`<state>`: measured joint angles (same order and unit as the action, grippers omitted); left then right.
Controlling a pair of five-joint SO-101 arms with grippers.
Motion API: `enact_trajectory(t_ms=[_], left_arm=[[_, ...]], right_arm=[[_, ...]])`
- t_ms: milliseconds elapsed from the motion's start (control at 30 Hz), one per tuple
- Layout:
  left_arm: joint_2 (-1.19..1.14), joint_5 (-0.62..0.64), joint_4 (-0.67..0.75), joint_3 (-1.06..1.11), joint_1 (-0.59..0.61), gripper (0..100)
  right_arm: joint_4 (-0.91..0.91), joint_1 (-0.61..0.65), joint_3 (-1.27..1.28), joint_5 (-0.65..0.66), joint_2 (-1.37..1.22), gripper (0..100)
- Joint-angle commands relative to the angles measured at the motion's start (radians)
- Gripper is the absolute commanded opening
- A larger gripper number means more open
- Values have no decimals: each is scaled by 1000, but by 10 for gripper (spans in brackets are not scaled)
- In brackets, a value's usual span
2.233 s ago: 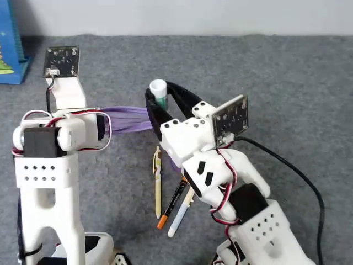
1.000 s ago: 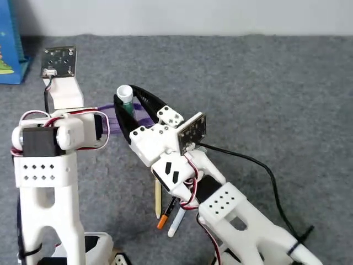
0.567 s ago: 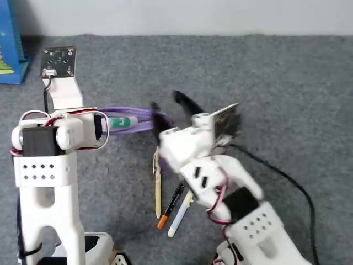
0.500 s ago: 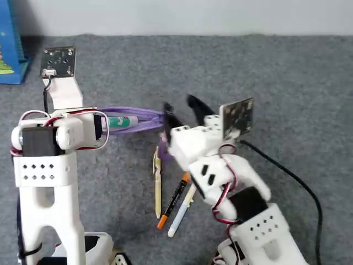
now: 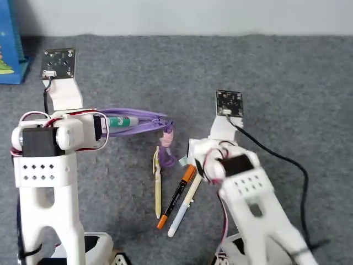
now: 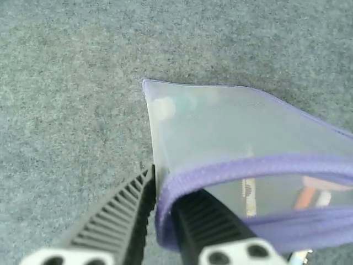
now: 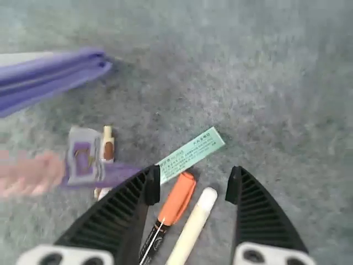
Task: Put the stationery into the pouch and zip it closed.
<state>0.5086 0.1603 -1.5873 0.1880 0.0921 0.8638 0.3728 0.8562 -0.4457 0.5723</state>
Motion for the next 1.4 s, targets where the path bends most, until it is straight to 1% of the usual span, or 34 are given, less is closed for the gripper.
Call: enact_trajectory(t_ms=[0, 133, 300, 533, 600, 800, 900, 1033, 1100, 1200, 1367], left_arm=[[-3, -6, 25, -4, 5, 13], [-3, -6, 25, -4, 5, 13], [-3, -6, 25, -4, 5, 13], [-3, -6, 26, -2, 5, 13], [-6, -6, 26, -2, 5, 13], [-8, -6, 26, -2, 5, 13], [-8, -6, 26, -2, 5, 13], [-8, -6, 25, -2, 5, 13], [-6, -6, 26, 4, 5, 13], [-3, -6, 43, 27, 5, 13], [-3, -6, 61, 42, 5, 13]], right_arm=[[-97, -10, -95, -78, -166, 204], [-156, -10, -166, -144, -331, 204], [-150, -13, -273, -199, -489, 204], [-150, -18, -336, -203, -621, 204], [-151, -28, -336, -204, -633, 189], [-151, -54, -336, -204, -645, 3], [-148, -54, -334, -203, -645, 26], [-139, -56, -333, -196, -634, 6], [-94, -56, -338, -184, -618, 8], [-18, -56, -342, -144, -522, 8], [74, -56, -336, -86, -271, 8]])
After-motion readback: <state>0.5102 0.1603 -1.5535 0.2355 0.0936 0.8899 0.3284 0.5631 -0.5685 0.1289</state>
